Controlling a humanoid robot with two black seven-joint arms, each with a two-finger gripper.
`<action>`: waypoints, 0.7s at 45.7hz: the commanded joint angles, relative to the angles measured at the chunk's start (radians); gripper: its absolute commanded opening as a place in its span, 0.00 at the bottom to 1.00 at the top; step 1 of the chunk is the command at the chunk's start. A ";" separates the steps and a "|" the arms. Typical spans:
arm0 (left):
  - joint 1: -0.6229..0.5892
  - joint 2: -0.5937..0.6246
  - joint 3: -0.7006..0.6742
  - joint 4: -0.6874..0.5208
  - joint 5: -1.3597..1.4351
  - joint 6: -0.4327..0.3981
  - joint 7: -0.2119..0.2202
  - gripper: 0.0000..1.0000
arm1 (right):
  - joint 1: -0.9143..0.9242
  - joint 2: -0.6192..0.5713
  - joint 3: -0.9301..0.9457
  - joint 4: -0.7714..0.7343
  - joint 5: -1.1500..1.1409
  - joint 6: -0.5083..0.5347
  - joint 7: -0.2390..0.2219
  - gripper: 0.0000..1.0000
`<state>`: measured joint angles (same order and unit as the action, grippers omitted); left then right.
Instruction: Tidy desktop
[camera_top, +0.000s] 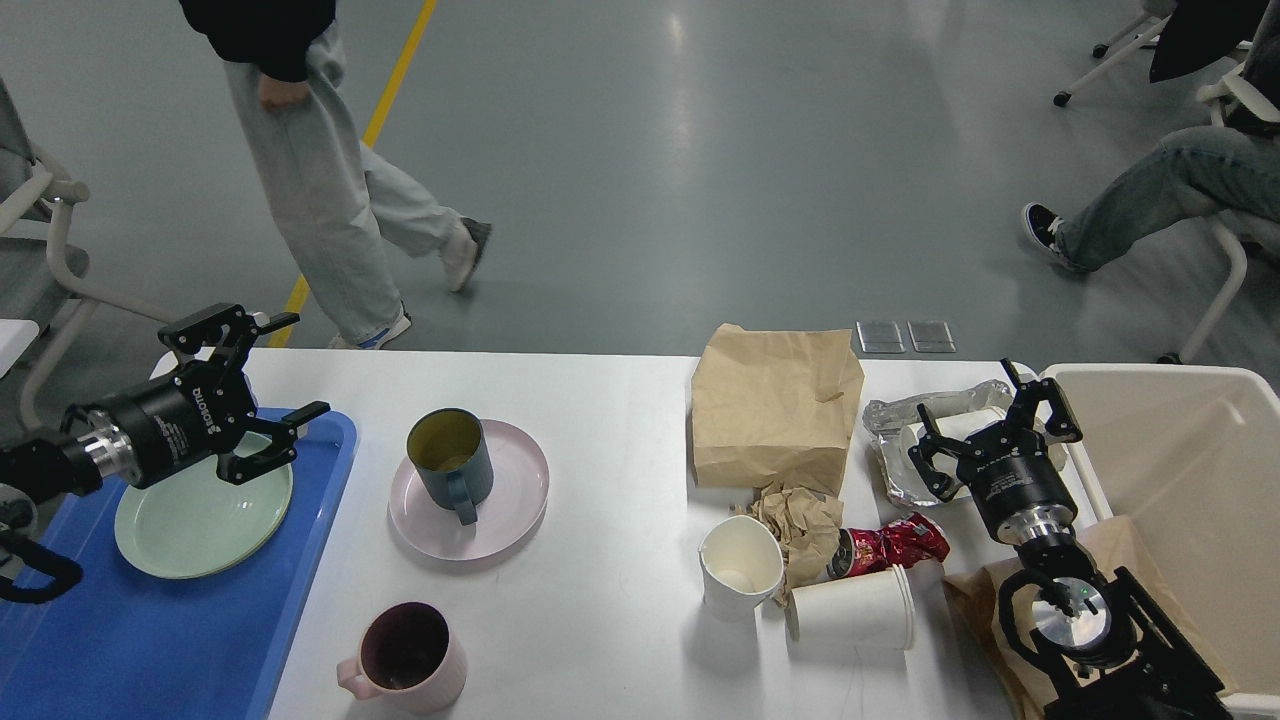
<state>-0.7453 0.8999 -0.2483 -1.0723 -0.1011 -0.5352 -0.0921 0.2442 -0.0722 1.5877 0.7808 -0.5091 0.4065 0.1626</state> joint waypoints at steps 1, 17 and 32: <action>-0.285 0.027 0.376 0.002 0.000 0.000 -0.001 0.96 | 0.000 0.000 0.000 0.000 0.000 0.000 0.000 1.00; -1.023 -0.232 1.414 0.000 0.001 -0.029 -0.001 0.96 | 0.001 0.000 0.000 0.000 0.000 0.000 0.000 1.00; -1.393 -0.545 1.827 -0.277 0.001 -0.057 -0.001 0.96 | 0.000 0.000 0.000 0.002 0.000 0.000 0.000 1.00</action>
<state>-1.9630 0.4473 1.4545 -1.2074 -0.0999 -0.5877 -0.0917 0.2450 -0.0721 1.5877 0.7816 -0.5089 0.4066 0.1626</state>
